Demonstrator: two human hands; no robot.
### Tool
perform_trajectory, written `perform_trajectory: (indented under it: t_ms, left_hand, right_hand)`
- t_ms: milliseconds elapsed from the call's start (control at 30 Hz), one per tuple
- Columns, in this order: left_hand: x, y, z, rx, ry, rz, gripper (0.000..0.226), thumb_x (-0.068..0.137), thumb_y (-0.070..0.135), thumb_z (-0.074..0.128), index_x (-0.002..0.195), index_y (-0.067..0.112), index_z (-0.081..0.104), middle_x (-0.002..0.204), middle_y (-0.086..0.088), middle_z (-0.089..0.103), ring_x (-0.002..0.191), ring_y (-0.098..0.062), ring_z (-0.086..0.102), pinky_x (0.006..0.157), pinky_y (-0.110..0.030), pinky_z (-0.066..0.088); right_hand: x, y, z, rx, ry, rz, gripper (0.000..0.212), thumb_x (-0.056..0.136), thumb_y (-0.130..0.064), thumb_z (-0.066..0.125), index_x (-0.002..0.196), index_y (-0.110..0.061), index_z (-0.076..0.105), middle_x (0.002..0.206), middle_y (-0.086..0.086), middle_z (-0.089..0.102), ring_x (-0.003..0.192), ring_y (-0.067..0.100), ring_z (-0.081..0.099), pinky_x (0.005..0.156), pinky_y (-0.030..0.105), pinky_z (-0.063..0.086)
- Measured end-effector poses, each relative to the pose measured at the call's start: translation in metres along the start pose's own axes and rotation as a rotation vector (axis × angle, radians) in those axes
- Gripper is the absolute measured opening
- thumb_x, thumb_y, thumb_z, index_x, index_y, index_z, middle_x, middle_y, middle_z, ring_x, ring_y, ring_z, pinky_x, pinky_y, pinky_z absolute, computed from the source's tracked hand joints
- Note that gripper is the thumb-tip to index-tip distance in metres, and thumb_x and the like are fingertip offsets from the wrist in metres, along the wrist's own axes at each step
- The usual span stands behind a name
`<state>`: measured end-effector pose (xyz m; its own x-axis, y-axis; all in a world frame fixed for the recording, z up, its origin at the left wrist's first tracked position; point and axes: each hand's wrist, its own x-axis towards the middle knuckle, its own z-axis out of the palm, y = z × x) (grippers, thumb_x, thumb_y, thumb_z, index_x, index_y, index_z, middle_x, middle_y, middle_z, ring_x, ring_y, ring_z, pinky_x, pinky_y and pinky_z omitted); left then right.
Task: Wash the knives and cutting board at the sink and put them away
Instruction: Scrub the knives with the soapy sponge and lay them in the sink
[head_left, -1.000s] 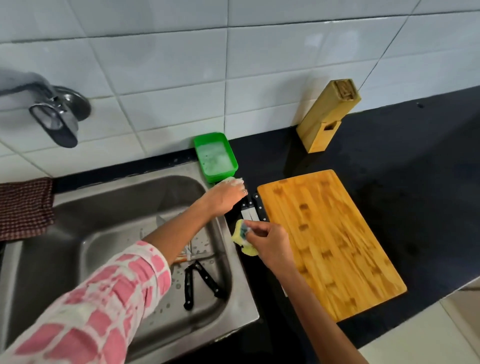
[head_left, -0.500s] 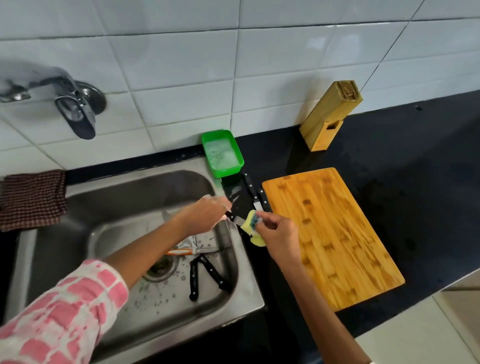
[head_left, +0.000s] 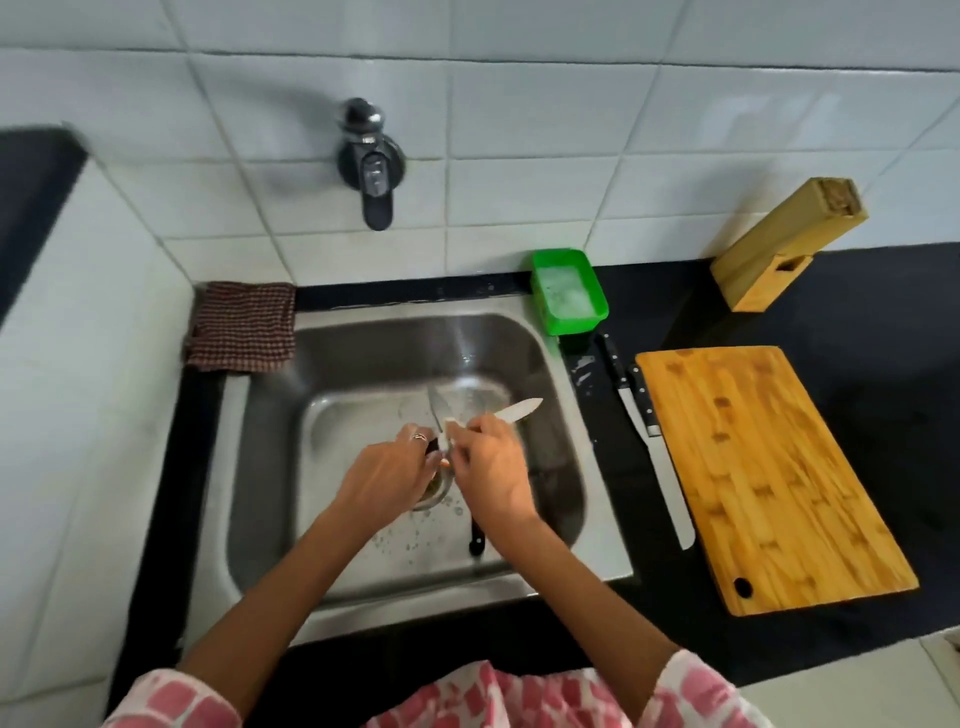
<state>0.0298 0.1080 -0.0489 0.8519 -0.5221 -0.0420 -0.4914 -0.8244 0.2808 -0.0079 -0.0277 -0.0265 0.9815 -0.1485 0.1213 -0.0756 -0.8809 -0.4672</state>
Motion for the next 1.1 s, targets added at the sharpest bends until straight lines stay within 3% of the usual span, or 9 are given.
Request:
perform_trajectory:
  t_ms: [67, 200, 267, 333, 500, 633, 800, 967, 1100]
  left_hand:
    - [-0.039, -0.045, -0.017, 0.010, 0.075, -0.069, 0.032, 0.095, 0.031, 0.043, 0.102, 0.008, 0.064, 0.094, -0.006, 0.066, 0.057, -0.026, 0.064, 0.049, -0.032, 0.047]
    - [-0.045, -0.042, -0.007, -0.104, 0.132, -0.111, 0.025, 0.093, 0.023, 0.050, 0.100, 0.005, 0.066, 0.087, -0.010, 0.068, 0.060, -0.027, 0.064, 0.051, -0.031, 0.045]
    - [-0.047, -0.036, -0.003, -0.372, 0.087, -0.253, 0.027, 0.098, 0.022, 0.041, 0.108, 0.006, 0.062, 0.093, -0.009, 0.067, 0.078, -0.027, 0.063, 0.067, -0.031, 0.045]
    - [-0.048, -0.033, -0.003, -0.821, 0.033, -0.434, 0.026, 0.100, 0.019, 0.037, 0.098, 0.010, 0.061, 0.079, -0.003, 0.060, 0.065, -0.018, 0.057, 0.059, -0.026, 0.043]
    - [-0.050, -0.022, -0.013, -1.546, -0.185, -0.585, 0.024, 0.102, 0.026, 0.031, 0.091, 0.013, 0.048, 0.056, 0.004, 0.039, 0.037, -0.004, 0.024, 0.035, -0.016, 0.020]
    - [-0.053, -0.025, -0.020, -1.668, -0.261, -0.520, 0.026, 0.102, 0.028, 0.031, 0.108, 0.012, 0.051, 0.061, 0.004, 0.036, 0.040, -0.004, 0.020, 0.034, -0.015, 0.018]
    - [-0.051, -0.022, -0.030, -1.689, -0.284, -0.473, 0.025, 0.102, 0.027, 0.031, 0.105, 0.012, 0.050, 0.060, 0.006, 0.037, 0.041, -0.003, 0.019, 0.033, -0.014, 0.019]
    - [-0.058, -0.009, -0.021, -1.704, -0.229, -0.518, 0.029, 0.101, 0.020, 0.036, 0.121, 0.005, 0.050, 0.059, 0.004, 0.048, 0.039, -0.005, 0.036, 0.033, -0.013, 0.030]
    - [-0.042, -0.006, -0.019, -1.824, -0.074, -0.613, 0.023, 0.098, 0.011, 0.043, 0.114, 0.003, 0.057, 0.099, -0.012, 0.070, 0.095, -0.020, 0.069, 0.073, -0.028, 0.058]
  right_hand:
    - [0.000, -0.039, 0.026, 0.017, -0.063, -0.127, 0.022, 0.082, -0.002, 0.058, 0.099, -0.006, 0.070, 0.088, 0.016, 0.062, 0.085, 0.032, 0.057, 0.074, 0.033, 0.048]
    - [0.047, 0.010, 0.010, -0.004, -0.015, 0.185, 0.024, 0.087, -0.005, 0.049, 0.101, -0.004, 0.069, 0.088, 0.015, 0.059, 0.076, 0.025, 0.055, 0.067, 0.032, 0.041]
    - [0.049, 0.008, 0.004, 0.199, 0.129, 0.347, 0.021, 0.088, -0.006, 0.052, 0.099, -0.004, 0.070, 0.082, 0.014, 0.062, 0.057, 0.013, 0.045, 0.049, 0.021, 0.033]
    - [0.035, -0.017, 0.005, 0.415, 0.224, 0.369, 0.024, 0.090, -0.008, 0.055, 0.110, -0.009, 0.068, 0.077, 0.006, 0.063, 0.053, 0.005, 0.041, 0.045, 0.012, 0.031]
    - [-0.003, -0.063, 0.028, 0.354, -0.015, 0.091, 0.022, 0.088, -0.004, 0.056, 0.106, -0.005, 0.070, 0.085, 0.005, 0.060, 0.068, 0.014, 0.051, 0.056, 0.011, 0.034]
    - [0.040, -0.048, 0.019, 0.289, 0.069, 0.207, 0.019, 0.087, -0.002, 0.053, 0.095, 0.003, 0.070, 0.084, 0.009, 0.055, 0.077, 0.024, 0.056, 0.069, 0.027, 0.045]
    - [0.026, -0.055, 0.013, 0.194, 0.064, -0.045, 0.022, 0.086, -0.003, 0.057, 0.104, -0.002, 0.070, 0.086, 0.014, 0.062, 0.074, 0.024, 0.050, 0.067, 0.031, 0.044]
    - [0.082, -0.025, -0.013, 0.353, 0.175, 0.359, 0.025, 0.088, -0.004, 0.053, 0.107, -0.007, 0.068, 0.078, 0.013, 0.067, 0.047, 0.010, 0.039, 0.040, 0.015, 0.032]
    - [0.026, -0.061, -0.006, 0.496, -0.011, 0.255, 0.016, 0.086, -0.004, 0.056, 0.086, -0.009, 0.072, 0.071, -0.014, 0.065, 0.038, 0.002, 0.041, 0.038, 0.011, 0.028]
